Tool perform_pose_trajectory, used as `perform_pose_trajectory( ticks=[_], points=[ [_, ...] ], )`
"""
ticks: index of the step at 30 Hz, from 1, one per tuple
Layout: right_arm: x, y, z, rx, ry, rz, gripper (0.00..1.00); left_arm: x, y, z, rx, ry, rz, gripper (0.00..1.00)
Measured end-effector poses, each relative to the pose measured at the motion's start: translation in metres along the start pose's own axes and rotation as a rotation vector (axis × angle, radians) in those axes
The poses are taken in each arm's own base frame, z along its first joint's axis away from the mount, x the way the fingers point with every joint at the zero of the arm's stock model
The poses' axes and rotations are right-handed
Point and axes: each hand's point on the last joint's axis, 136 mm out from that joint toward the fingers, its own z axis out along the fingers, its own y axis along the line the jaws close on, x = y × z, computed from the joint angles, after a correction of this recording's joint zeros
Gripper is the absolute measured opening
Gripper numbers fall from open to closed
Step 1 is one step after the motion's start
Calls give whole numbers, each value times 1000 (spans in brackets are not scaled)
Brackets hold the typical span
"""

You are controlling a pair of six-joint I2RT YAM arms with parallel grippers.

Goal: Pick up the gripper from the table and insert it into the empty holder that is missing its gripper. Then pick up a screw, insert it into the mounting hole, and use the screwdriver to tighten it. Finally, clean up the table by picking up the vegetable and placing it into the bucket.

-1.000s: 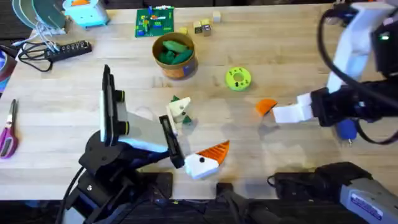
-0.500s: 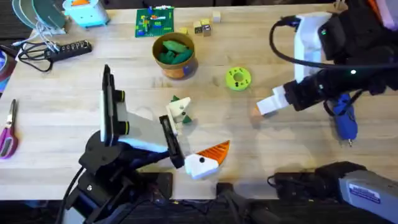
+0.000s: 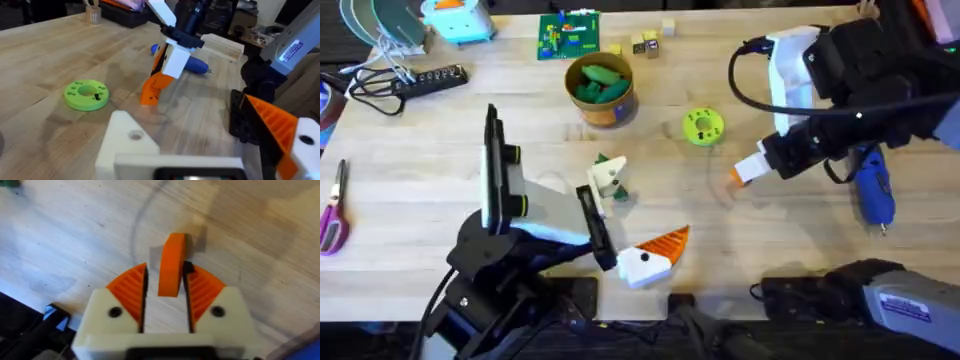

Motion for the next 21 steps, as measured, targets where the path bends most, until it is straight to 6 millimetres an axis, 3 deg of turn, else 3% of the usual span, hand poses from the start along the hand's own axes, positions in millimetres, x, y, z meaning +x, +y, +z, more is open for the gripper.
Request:
perform_pose_trajectory(
  ticks=[2, 4, 5, 10, 13, 17, 21],
  points=[
    [0, 0, 0, 2, 1, -2, 285, 0, 0, 0, 0, 0, 0, 991],
    [0, -3, -1, 18, 0, -3, 57, 0, 0, 0, 0, 0, 0, 991],
    [-1, -4, -1, 26, -1, -3, 20, 0, 0, 0, 0, 0, 0, 991],
    [3, -5, -4, 32, 18, 1, 12, 0, 0, 0, 0, 0, 0, 991],
    [2, -2, -16, 36, 2, -1, 11, 0, 0, 0, 0, 0, 0, 991],
    [-16, 0, -45, 32, -137, -2, 10, 0, 0, 0, 0, 0, 0, 991],
    [-41, 7, -62, -111, -332, 52, 10, 0, 0, 0, -2, 0, 0, 991]
  ],
)
